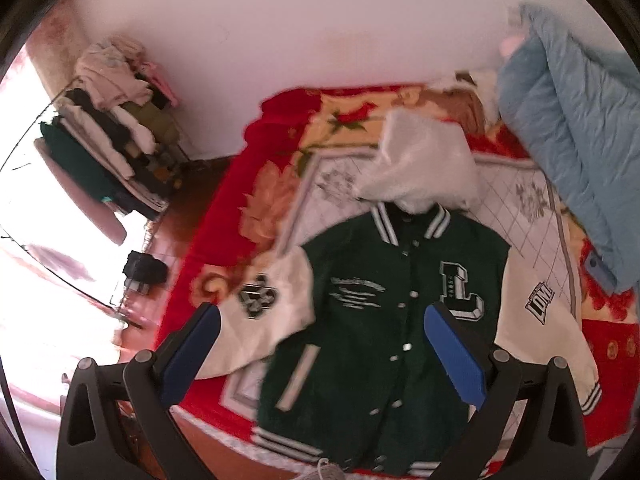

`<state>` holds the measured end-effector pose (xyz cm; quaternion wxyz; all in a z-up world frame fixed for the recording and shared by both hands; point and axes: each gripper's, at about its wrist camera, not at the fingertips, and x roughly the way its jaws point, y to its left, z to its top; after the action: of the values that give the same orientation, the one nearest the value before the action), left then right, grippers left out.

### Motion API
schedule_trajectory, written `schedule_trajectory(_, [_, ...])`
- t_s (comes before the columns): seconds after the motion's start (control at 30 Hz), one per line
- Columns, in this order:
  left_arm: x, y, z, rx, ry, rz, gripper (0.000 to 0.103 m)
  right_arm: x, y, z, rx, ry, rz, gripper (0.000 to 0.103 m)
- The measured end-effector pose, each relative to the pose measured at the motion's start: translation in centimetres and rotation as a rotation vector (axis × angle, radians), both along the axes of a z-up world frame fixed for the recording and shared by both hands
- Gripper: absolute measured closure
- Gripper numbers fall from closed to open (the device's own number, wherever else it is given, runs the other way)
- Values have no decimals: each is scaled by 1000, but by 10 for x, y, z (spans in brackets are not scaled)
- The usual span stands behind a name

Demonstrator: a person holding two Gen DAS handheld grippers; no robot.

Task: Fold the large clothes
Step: 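Grasp the cream sleeve cuff with the right gripper while the left tool hovers over the jacket body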

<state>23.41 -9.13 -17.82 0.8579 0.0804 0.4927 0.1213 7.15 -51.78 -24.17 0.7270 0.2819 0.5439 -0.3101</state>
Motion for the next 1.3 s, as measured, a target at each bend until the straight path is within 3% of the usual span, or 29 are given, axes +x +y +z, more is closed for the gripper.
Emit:
schedule_trajectory(0.17, [43, -67, -122, -11, 113, -47, 0, 0, -80, -162, 271, 9, -217, 22])
schedule_trajectory(0.27, [59, -96, -186, -2, 180, -65, 0, -8, -101, -250, 382, -11, -362, 22])
schedule_trajectory(0.37, [74, -120, -251, -5, 271, -89, 0, -19, -116, -320, 428, -49, -467, 22])
schedule_trajectory(0.47, [83, -145, -298, -1, 314, -133, 0, -24, -124, -364, 420, -102, -529, 22])
schedule_trajectory(0.53, [91, -164, -318, 9, 321, -161, 0, -20, -128, -373, 358, -151, -535, 38])
schedule_trajectory(0.57, [94, -171, -325, 12, 321, -174, 0, -17, -128, -372, 313, -178, -526, 64])
schedule_trajectory(0.6, [96, -180, -332, 17, 321, -189, 0, -10, -129, -374, 266, -165, -507, 80])
schedule_trajectory(0.7, [101, -198, -340, 19, 333, -213, 0, 3, -140, -360, 157, -210, -497, 87])
schedule_trajectory(0.83, [109, -228, -346, 4, 334, -254, 0, 22, -166, -315, -22, -335, -517, 85])
schedule_trajectory(0.87, [110, -234, -348, 8, 332, -265, 0, 27, -171, -312, -48, -346, -510, 79])
schedule_trajectory(0.93, [113, -247, -355, 17, 340, -283, 0, 39, -183, -325, -2, -292, -501, 63])
schedule_trajectory(1.0, [116, -255, -361, 23, 351, -289, 0, 40, -191, -355, 157, -260, -540, 46])
schedule_trajectory(1.1, [122, -258, -372, 9, 367, -267, 0, 26, -186, -394, 330, -264, -593, 45])
schedule_trajectory(1.3, [120, -258, -378, -21, 383, -242, 0, 34, -182, -409, 326, -370, -579, 39])
